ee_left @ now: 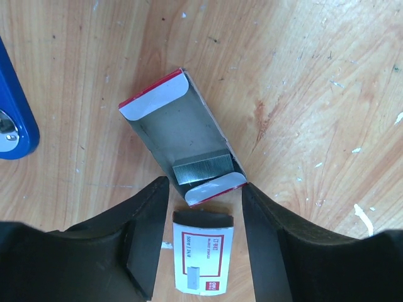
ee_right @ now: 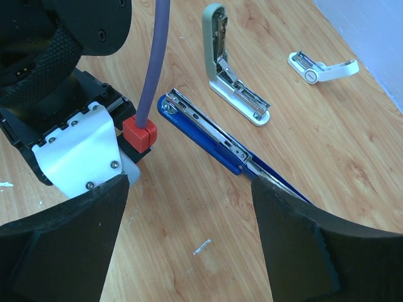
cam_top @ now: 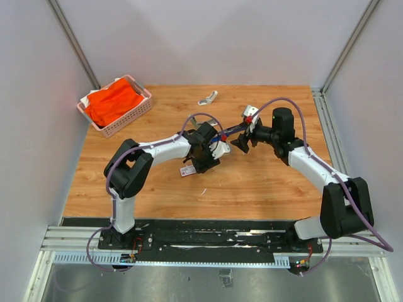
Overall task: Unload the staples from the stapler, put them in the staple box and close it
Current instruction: Adjust the staple box at the center of the board.
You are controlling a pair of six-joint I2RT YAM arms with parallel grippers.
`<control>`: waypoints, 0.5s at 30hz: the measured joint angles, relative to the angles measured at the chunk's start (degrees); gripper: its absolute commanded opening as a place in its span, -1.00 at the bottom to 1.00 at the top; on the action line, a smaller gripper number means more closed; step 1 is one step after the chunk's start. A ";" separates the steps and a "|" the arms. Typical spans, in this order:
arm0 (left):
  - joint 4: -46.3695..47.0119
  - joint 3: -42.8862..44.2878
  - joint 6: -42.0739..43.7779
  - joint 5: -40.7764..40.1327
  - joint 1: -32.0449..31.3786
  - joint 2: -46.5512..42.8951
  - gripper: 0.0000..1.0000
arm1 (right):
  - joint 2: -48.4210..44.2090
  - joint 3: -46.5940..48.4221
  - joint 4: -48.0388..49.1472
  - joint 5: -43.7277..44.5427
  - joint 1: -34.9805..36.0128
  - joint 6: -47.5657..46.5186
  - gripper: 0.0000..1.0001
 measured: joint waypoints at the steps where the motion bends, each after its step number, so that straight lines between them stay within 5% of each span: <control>1: -0.22 0.46 0.00 -0.13 -0.07 0.26 0.16 | 0.00 -0.02 0.09 -0.02 -0.24 0.22 0.62; 15: -3.34 1.20 -0.72 0.15 -0.17 0.22 0.63 | -1.07 -0.61 1.31 -0.33 -0.81 1.95 0.62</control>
